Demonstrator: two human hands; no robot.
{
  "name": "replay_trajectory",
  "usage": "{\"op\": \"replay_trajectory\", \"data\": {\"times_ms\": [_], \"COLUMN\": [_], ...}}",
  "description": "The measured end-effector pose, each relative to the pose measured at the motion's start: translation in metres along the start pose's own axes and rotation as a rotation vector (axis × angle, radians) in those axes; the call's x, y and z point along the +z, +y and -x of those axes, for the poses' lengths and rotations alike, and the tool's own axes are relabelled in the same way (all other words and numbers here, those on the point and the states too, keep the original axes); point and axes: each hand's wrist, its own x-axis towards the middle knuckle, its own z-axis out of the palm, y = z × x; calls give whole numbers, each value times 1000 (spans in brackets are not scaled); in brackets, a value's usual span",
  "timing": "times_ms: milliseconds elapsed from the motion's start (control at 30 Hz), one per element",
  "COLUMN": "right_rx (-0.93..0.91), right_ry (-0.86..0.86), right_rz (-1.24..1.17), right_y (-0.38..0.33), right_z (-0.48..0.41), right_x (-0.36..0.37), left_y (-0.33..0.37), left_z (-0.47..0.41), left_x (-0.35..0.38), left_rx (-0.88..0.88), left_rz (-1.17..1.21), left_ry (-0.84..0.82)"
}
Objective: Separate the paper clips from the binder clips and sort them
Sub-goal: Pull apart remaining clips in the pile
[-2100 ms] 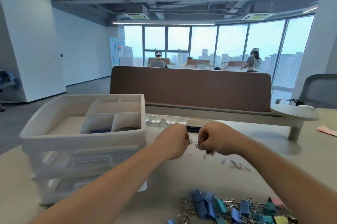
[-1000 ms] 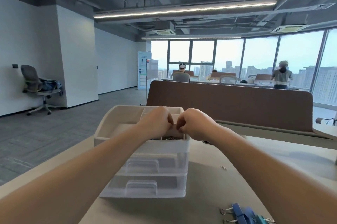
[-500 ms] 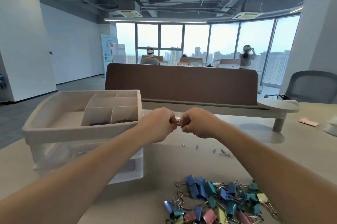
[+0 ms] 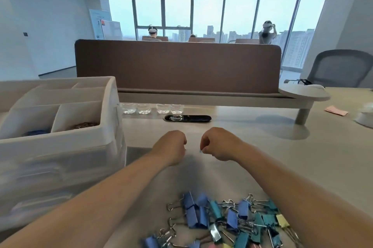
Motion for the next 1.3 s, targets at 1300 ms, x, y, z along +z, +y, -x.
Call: {"op": "replay_trajectory", "data": {"times_ms": [1300], "right_rx": [257], "right_ry": [129], "right_rz": [65], "right_y": [104], "right_z": [35], "right_x": [3], "left_y": [72], "left_z": [-32], "left_x": [58], "left_rx": [188], "left_rz": [164], "left_ry": [-59]}}
